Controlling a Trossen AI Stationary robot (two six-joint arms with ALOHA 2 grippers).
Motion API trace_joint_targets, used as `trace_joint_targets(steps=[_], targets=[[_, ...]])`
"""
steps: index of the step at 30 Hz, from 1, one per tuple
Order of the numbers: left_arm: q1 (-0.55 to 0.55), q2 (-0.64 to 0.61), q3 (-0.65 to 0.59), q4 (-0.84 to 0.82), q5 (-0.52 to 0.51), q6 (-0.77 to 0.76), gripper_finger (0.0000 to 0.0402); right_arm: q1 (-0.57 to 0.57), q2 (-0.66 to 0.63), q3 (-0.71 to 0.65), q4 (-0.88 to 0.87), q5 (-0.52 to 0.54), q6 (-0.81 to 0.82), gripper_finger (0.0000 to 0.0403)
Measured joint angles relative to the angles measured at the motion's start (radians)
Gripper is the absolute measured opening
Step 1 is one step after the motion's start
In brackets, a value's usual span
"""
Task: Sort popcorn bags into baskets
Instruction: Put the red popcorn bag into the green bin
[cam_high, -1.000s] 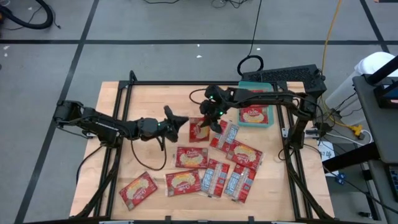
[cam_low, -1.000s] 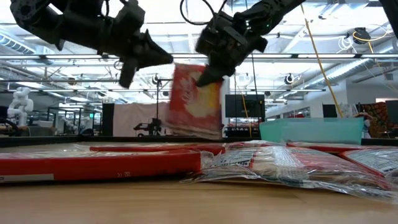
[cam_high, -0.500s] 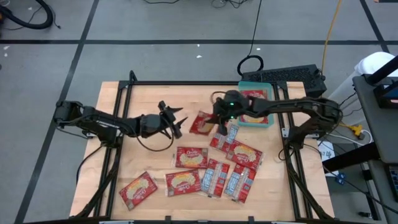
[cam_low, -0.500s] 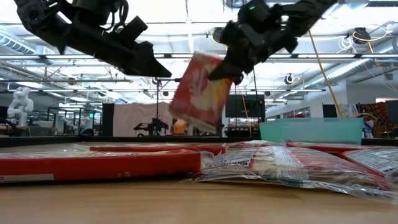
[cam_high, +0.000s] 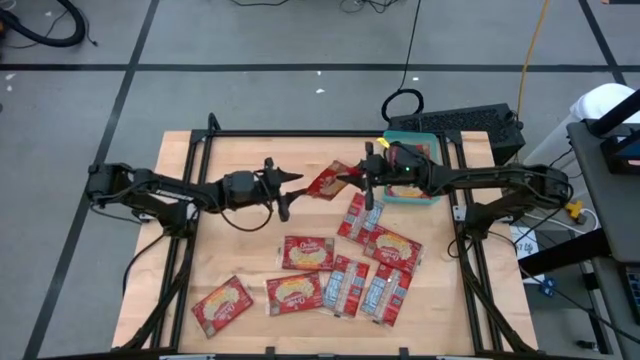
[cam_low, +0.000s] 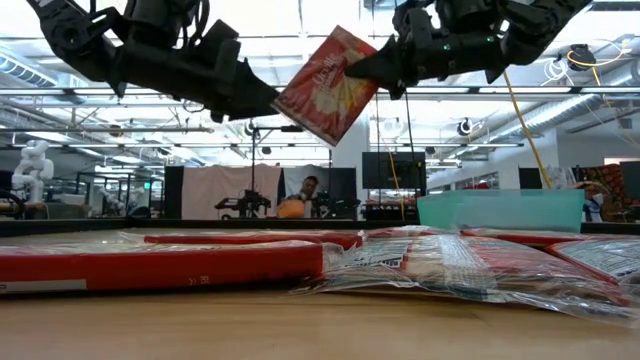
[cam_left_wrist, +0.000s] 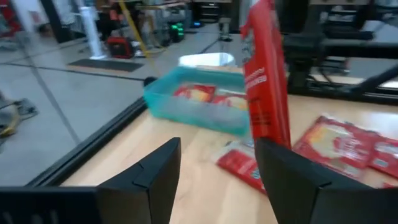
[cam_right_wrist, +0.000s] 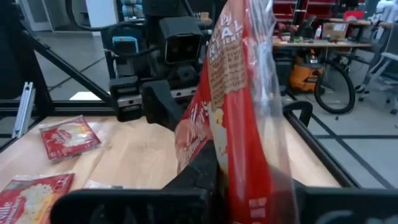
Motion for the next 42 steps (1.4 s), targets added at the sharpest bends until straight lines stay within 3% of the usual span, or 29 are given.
trace_joint_targets(steps=[8, 13, 18, 23, 31, 36, 39, 42], targets=[[0.074, -0.004, -0.002, -0.132, 0.083, 0.037, 0.0195, -0.004, 0.0, 0.0, -0.006, 0.016, -0.023, 0.0015], [0.135, -0.012, -0.002, -0.167, 0.187, 0.018, 0.0191, -0.02, 0.0, 0.0, -0.041, 0.03, -0.022, 0.0015], [0.167, -0.014, -0.002, -0.155, 0.303, 0.001, 0.0193, -0.021, 0.0, 0.0, 0.062, 0.06, -0.019, 0.0015], [0.145, 0.019, -0.005, -0.016, 0.311, -0.049, 0.02, -0.012, 0.001, 0.001, 0.17, 0.058, -0.004, 0.0015], [0.068, 0.142, -0.015, 0.382, 0.301, -0.075, 0.0258, 0.045, 0.071, 0.002, 0.327, 0.069, 0.012, 0.0015], [0.042, 0.2, -0.015, 0.524, 0.279, -0.065, 0.0278, 0.06, 0.13, 0.001, 0.453, 0.107, 0.012, 0.0015], [0.041, 0.209, -0.015, 0.565, 0.279, -0.062, 0.0255, 0.06, 0.151, 0.002, 0.492, 0.103, 0.013, 0.0015], [0.042, 0.209, -0.015, 0.577, 0.258, -0.033, 0.0193, 0.06, 0.158, 0.002, 0.499, 0.103, 0.022, 0.0015]])
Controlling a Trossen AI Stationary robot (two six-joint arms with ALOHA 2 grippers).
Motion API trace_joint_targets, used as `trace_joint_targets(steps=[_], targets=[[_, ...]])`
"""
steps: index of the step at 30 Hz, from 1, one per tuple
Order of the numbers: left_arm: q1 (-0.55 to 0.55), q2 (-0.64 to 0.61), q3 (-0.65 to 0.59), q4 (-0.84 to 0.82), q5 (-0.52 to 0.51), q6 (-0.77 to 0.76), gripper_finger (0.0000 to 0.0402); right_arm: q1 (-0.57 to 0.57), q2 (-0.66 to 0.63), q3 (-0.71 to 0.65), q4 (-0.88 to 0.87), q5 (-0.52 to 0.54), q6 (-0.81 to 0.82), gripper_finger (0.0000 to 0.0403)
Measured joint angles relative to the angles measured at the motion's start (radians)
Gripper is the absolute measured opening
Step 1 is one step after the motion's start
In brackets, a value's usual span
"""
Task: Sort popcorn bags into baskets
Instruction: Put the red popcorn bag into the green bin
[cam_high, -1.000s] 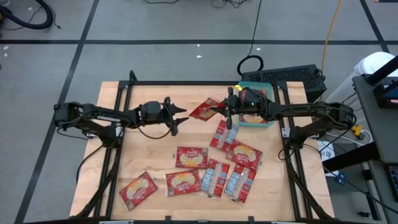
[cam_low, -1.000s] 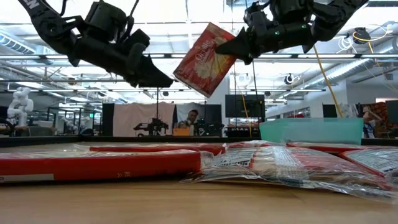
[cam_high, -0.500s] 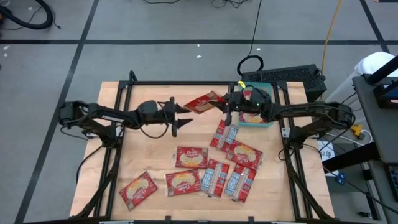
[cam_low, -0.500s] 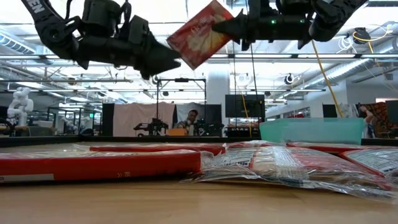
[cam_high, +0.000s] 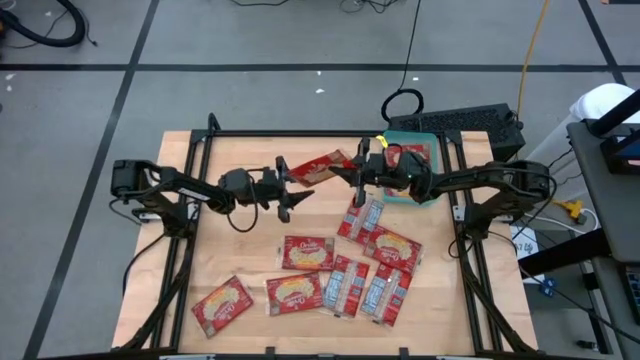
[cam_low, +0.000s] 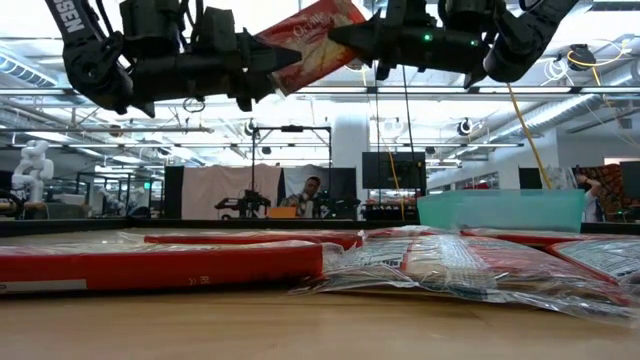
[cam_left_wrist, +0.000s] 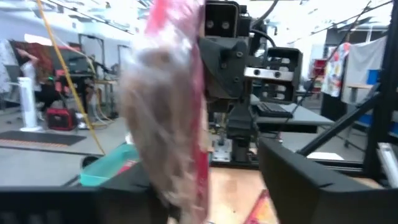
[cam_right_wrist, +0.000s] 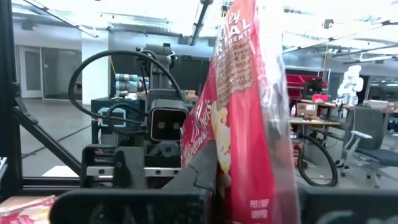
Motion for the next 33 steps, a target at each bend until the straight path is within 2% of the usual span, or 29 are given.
trace_joint_targets(steps=[5, 7, 13, 18, 24, 28, 33], targets=[[0.021, 0.0, 0.0, -0.014, -0.004, 0.009, 0.0053, 0.0, 0.0, 0.0, -0.027, -0.001, 0.022, 0.0015], [0.03, 0.0, 0.0, -0.05, 0.004, 0.009, 0.002, 0.0, -0.001, 0.0, -0.057, 0.0, 0.048, 0.0016], [0.066, 0.0, 0.0, -0.2, 0.03, -0.007, 0.0034, -0.001, -0.013, 0.0, -0.237, 0.007, 0.11, 0.0035], [0.111, -0.04, 0.0, -0.362, 0.089, 0.007, 0.0016, -0.001, -0.071, 0.0, -0.46, 0.026, 0.14, 0.0091], [0.161, -0.129, 0.0, -0.578, 0.111, 0.039, 0.0022, -0.009, -0.203, 0.0, -0.754, 0.062, 0.17, 0.0161], [0.185, -0.15, 0.0, -0.69, 0.111, 0.075, 0.0029, -0.021, -0.264, 0.0, -0.825, 0.06, 0.216, 0.019], [0.191, -0.151, 0.0, -0.812, 0.111, 0.091, 0.0018, -0.01, -0.25, 0.019, -0.861, 0.057, 0.215, 0.0208]])
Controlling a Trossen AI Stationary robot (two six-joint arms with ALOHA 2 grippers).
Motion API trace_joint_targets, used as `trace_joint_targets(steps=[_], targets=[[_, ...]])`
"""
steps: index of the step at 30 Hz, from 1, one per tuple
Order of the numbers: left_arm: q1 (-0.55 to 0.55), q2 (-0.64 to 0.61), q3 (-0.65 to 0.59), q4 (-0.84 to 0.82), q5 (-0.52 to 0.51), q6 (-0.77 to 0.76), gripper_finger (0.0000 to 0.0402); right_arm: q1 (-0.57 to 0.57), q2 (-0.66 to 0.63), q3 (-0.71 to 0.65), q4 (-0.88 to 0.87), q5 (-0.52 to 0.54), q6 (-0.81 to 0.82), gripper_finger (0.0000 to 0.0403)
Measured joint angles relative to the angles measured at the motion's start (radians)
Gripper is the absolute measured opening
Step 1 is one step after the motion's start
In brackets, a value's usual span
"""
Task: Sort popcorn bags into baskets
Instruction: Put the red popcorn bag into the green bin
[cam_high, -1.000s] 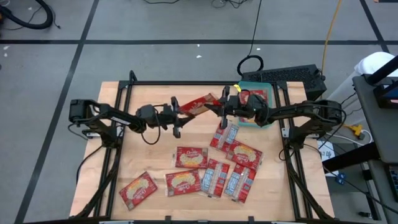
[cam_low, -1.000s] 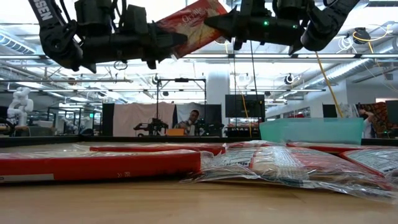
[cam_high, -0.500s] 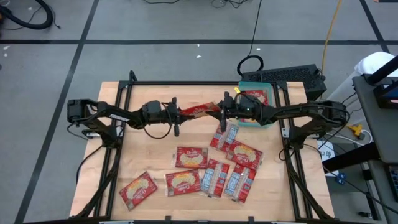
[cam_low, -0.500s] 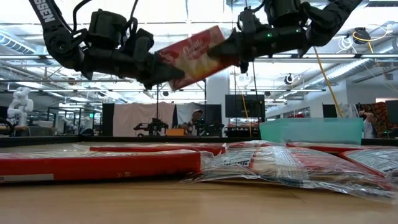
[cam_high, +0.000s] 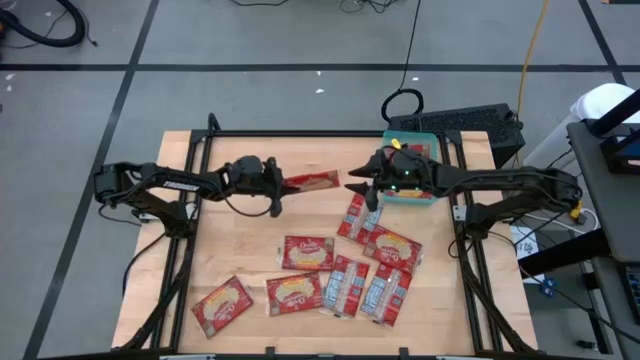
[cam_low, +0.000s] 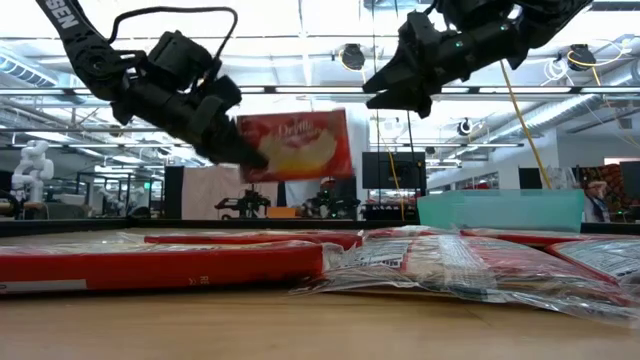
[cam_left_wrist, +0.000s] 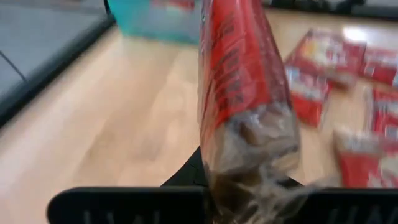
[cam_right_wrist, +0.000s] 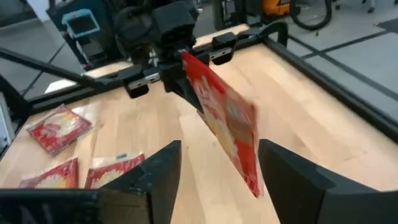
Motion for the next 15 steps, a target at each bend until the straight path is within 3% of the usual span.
trace_joint_targets(steps=[9, 15], targets=[[-0.022, 0.0, 0.0, -0.09, 0.055, 0.012, 0.0026, 0.043, 0.176, 0.073, 0.003, 0.003, -0.149, 0.021], [-0.043, 0.0, 0.0, -0.079, 0.055, 0.027, 0.002, 0.06, 0.289, 0.075, 0.144, 0.002, -0.234, 0.0209]])
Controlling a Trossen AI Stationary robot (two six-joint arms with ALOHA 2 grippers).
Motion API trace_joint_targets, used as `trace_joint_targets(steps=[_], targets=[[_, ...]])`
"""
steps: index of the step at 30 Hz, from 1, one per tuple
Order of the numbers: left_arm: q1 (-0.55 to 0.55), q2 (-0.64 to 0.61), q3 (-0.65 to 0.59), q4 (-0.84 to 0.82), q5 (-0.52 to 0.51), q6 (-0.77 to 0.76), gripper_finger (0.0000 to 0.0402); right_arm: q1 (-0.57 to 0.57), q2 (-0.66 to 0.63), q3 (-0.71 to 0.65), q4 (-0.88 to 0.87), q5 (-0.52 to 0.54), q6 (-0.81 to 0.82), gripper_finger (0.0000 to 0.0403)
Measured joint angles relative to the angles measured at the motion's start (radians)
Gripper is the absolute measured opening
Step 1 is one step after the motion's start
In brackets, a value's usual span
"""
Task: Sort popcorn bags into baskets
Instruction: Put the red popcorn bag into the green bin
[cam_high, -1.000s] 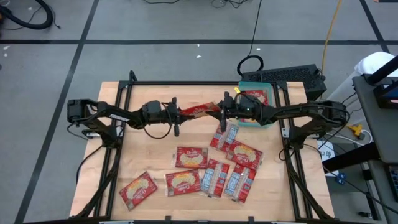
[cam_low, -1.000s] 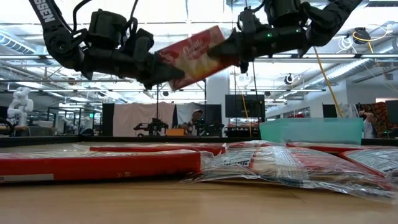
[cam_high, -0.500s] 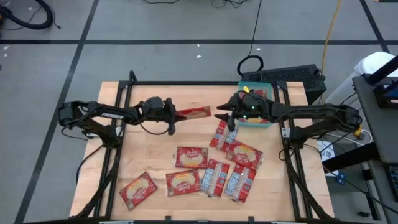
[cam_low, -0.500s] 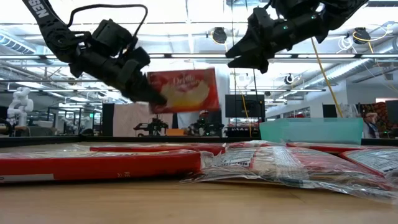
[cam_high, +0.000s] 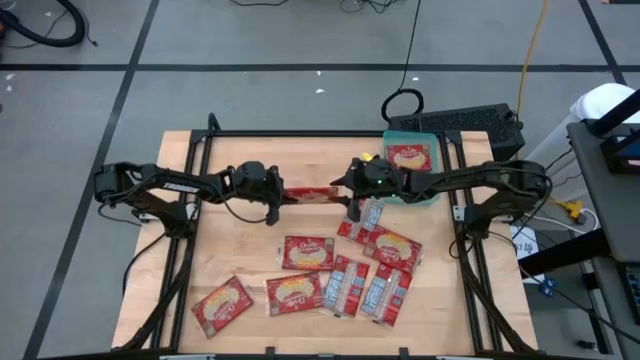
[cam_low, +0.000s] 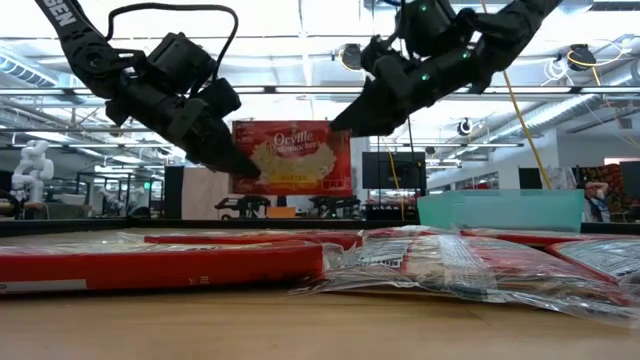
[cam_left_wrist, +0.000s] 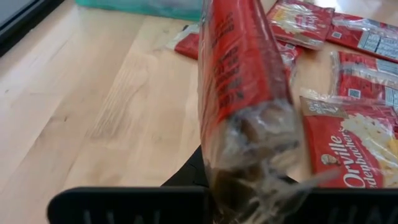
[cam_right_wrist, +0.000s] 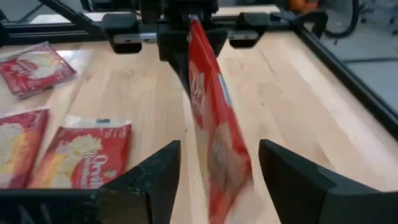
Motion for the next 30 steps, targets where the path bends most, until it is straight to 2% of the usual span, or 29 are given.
trace_joint_targets(steps=[3, 5, 14, 17, 20, 24, 30], targets=[[-0.003, 0.0, 0.0, 0.003, 0.0, 0.0, 0.0025, 0.002, 0.04, 0.0, 0.054, -0.003, -0.011, 0.0195], [-0.003, 0.0, 0.0, 0.003, 0.0, 0.001, 0.003, 0.002, 0.05, 0.0, 0.078, -0.009, -0.007, 0.0171], [-0.011, 0.0, 0.0, 0.043, -0.003, -0.014, 0.0034, -0.011, 0.056, 0.0, 0.101, -0.055, -0.001, 0.0015], [-0.028, 0.0, -0.001, 0.065, -0.006, -0.016, 0.0043, -0.019, 0.045, 0.0, 0.082, -0.055, 0.0, 0.0014], [-0.049, 0.0, 0.0, 0.083, -0.025, -0.041, 0.0076, -0.032, 0.015, 0.0, 0.02, -0.056, -0.001, 0.0021], [-0.085, 0.0, 0.0, 0.077, -0.115, -0.096, 0.0147, -0.053, -0.082, 0.0, -0.111, -0.057, -0.019, 0.001], [-0.127, 0.0, 0.0, 0.079, -0.175, -0.13, 0.0243, -0.111, -0.293, 0.0, -0.434, -0.056, -0.035, 0.0011]])
